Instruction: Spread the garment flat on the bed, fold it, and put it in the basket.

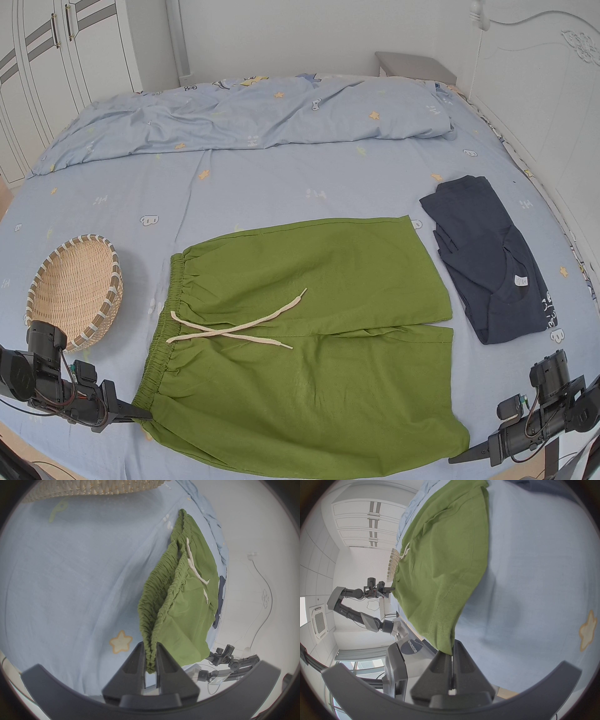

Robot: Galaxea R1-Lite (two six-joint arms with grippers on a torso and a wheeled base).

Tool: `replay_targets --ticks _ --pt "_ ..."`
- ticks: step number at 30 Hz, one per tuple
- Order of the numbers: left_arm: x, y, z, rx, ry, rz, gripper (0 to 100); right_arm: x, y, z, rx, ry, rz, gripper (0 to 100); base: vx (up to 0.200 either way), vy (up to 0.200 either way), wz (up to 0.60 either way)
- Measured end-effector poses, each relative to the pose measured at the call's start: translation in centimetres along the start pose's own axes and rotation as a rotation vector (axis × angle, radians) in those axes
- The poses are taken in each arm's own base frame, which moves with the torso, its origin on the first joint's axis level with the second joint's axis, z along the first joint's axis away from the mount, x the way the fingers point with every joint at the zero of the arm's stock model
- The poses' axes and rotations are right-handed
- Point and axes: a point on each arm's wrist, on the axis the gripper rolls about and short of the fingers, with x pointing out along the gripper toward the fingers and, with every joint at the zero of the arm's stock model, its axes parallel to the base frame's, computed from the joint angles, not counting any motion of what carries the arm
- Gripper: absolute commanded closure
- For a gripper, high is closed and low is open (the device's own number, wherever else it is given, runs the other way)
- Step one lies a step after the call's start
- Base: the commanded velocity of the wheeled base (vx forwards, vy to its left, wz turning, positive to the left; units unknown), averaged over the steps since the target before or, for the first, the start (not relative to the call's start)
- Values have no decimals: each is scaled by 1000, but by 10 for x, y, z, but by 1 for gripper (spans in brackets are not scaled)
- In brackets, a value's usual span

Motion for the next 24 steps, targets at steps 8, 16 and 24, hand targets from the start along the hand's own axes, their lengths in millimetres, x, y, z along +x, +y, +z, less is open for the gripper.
replay_targets --ticks 8,16,24 --pt "-20 -32 20 -9 -25 -23 100 -15 11 29 4 -69 -2 100 0 0 0" --pt "-33 -67 48 37 -92 -74 100 -49 42 90 -84 -208 10 100 0 0 0" --pt "-38 -100 89 97 -159 -126 100 -85 75 146 -188 -367 30 100 0 0 0"
